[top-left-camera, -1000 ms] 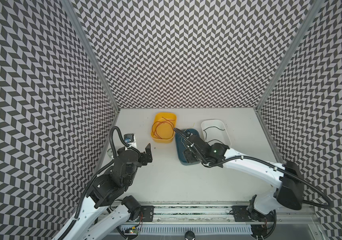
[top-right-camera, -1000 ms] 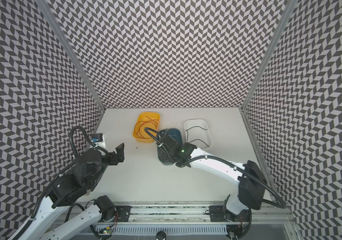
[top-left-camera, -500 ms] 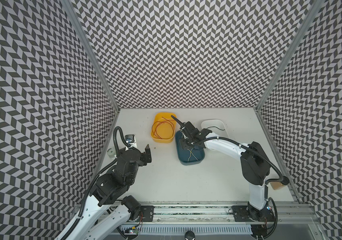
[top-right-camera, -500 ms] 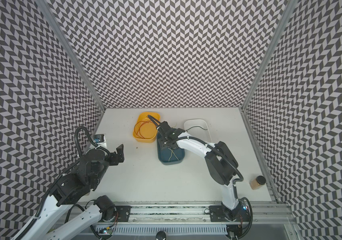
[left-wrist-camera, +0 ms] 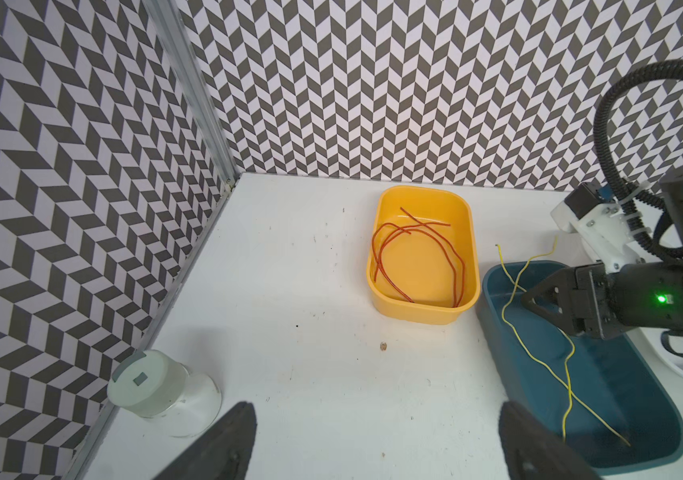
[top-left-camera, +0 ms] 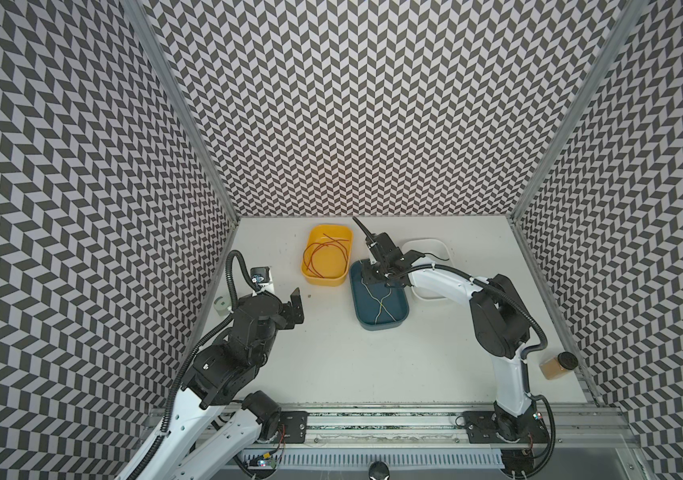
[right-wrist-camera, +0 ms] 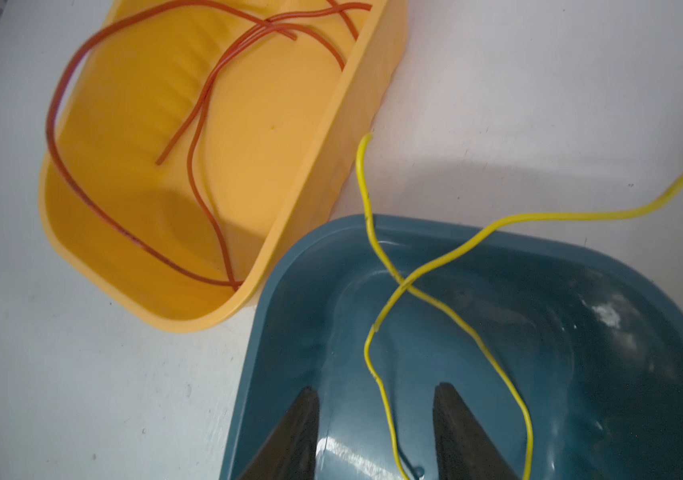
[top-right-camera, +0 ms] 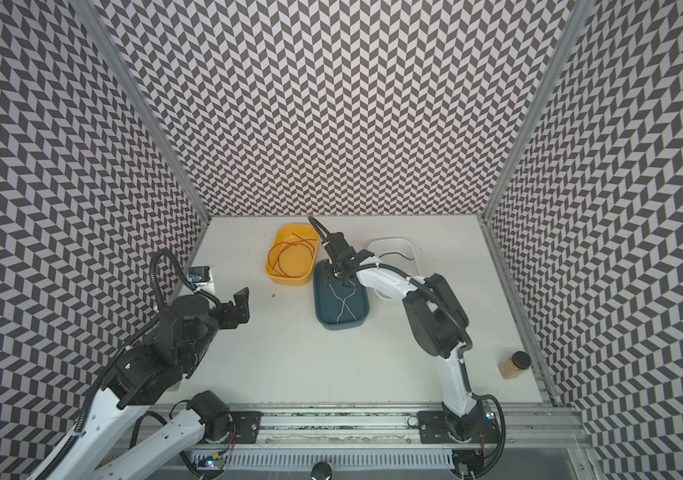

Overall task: Untangle the cables
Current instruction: 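Lower the right gripper into the teal tray and close on the yellow wire, then lift the yellow wire slightly in the teal tray with the right gripper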

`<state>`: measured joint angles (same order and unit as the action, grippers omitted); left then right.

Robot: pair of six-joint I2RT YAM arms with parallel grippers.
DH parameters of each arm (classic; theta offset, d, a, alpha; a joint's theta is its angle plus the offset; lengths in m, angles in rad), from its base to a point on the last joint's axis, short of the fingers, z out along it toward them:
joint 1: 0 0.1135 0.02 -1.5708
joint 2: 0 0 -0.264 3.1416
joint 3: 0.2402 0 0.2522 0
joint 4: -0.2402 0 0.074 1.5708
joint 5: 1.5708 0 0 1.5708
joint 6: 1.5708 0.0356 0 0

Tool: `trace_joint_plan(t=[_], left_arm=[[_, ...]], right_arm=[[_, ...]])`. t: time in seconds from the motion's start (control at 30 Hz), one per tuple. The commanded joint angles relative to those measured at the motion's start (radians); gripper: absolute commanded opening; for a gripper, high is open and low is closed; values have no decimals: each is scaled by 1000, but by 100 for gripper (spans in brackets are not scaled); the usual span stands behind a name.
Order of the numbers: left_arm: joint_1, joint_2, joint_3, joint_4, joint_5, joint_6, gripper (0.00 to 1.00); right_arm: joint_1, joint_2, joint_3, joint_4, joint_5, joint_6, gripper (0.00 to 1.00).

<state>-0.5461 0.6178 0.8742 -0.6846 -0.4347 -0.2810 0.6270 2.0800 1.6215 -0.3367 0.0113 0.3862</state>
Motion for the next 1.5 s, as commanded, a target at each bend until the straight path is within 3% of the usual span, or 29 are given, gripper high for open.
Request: trace_joint_plan(t=[0.0, 0.67, 0.77, 1.13, 1.47], left_arm=[[9, -1, -9, 17, 10, 3, 92], [35, 14, -9, 31, 49, 4, 91], [36, 10, -9, 31, 51, 5, 91], [40, 11, -9, 30, 54, 3, 91], [42, 10, -9, 29, 53, 3, 90]], right_arm=[[-9, 39, 47, 53, -48, 30, 46], [-41, 174, 173, 44, -3, 37, 27], [-42, 170, 170, 42, -2, 33, 18], [-42, 45, 37, 93, -2, 65, 7], [-38, -40, -112, 196, -23, 64, 5]])
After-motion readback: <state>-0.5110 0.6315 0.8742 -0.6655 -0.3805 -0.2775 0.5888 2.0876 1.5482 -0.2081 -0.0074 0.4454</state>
